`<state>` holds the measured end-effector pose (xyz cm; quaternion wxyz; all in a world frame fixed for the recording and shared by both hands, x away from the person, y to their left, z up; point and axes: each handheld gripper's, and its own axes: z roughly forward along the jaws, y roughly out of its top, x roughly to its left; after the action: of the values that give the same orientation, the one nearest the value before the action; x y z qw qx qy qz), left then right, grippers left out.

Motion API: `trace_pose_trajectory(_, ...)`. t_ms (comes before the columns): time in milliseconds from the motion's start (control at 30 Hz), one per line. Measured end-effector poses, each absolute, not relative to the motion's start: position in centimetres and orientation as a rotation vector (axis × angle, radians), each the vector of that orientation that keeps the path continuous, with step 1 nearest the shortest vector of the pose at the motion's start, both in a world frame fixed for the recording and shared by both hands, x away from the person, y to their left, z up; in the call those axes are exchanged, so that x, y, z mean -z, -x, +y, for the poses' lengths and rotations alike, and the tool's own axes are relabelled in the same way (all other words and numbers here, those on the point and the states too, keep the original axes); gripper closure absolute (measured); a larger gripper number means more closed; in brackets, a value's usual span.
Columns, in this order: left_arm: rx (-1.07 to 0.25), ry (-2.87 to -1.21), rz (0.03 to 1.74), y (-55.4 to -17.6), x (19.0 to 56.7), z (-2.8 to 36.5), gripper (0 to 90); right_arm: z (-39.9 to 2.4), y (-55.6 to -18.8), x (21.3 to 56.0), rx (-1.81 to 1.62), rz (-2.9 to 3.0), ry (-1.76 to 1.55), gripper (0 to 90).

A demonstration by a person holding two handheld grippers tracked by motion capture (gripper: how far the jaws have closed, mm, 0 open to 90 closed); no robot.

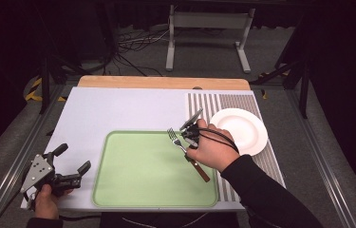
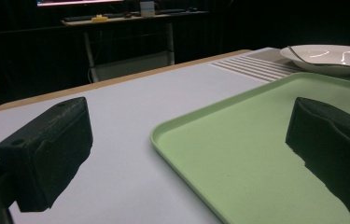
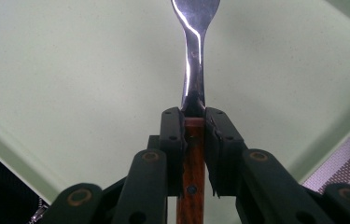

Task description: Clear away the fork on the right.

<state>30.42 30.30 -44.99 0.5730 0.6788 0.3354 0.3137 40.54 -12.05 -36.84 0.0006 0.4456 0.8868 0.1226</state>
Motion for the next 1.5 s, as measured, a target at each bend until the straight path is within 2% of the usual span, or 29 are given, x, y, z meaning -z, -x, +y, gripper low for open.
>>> trace_pose_trajectory(767,-0.733,-1.589,0.786,-30.4,45.0,30.3,1.3,-11.9,-40.7,40.4,-0.232,2.749,-1.507,77.6)
trace_pose_trajectory(1500,-0.731,-1.587,0.782,-30.4,45.0,30.3,1.2,-12.0,-40.2,41.3,-0.166,2.746,-1.580,77.4)
